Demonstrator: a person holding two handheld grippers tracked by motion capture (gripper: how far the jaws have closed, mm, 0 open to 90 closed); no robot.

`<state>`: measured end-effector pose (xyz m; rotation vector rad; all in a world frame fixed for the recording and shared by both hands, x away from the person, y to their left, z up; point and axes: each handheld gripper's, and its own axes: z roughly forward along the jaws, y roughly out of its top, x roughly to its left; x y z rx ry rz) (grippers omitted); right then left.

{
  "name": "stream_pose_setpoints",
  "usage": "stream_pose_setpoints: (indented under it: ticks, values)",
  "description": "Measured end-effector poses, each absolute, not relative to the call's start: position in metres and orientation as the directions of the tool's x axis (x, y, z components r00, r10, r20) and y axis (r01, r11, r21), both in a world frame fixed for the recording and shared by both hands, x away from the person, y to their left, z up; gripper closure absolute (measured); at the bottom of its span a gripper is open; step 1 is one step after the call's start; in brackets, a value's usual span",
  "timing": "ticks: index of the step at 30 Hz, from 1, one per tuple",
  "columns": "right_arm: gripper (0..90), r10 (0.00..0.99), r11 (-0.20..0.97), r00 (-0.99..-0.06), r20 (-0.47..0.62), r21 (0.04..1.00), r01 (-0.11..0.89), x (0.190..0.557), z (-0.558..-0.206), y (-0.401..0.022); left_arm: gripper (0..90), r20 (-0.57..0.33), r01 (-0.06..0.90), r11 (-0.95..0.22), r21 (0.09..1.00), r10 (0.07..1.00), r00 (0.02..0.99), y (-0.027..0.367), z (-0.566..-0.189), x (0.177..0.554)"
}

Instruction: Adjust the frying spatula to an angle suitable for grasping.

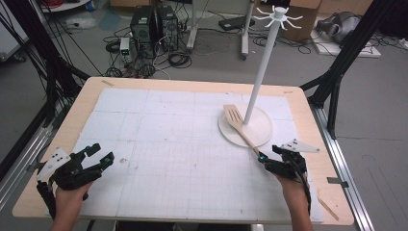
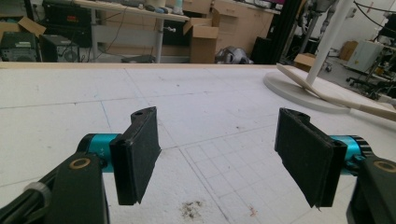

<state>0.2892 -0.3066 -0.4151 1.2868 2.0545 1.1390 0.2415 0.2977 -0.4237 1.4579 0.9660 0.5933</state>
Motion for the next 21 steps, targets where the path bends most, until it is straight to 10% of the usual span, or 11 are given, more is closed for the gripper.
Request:
stream_pose_setpoints:
  ticks: [7,21]
  values:
    - [32.8,0.872,0.288,-0.487,0.047,0.757,0.587,0.316,-0.42,-0.301,30.9,-0.18,0.219,0.073,0.973,0.833,0.523,0.298,-0.424,0.242]
    - [64.2,0.828,0.321,-0.541,0.149,0.664,0.675,0.332,-0.434,-0.298,31.0,-0.186,0.223,0.077,0.972,0.831,0.525,0.297,-0.425,0.242]
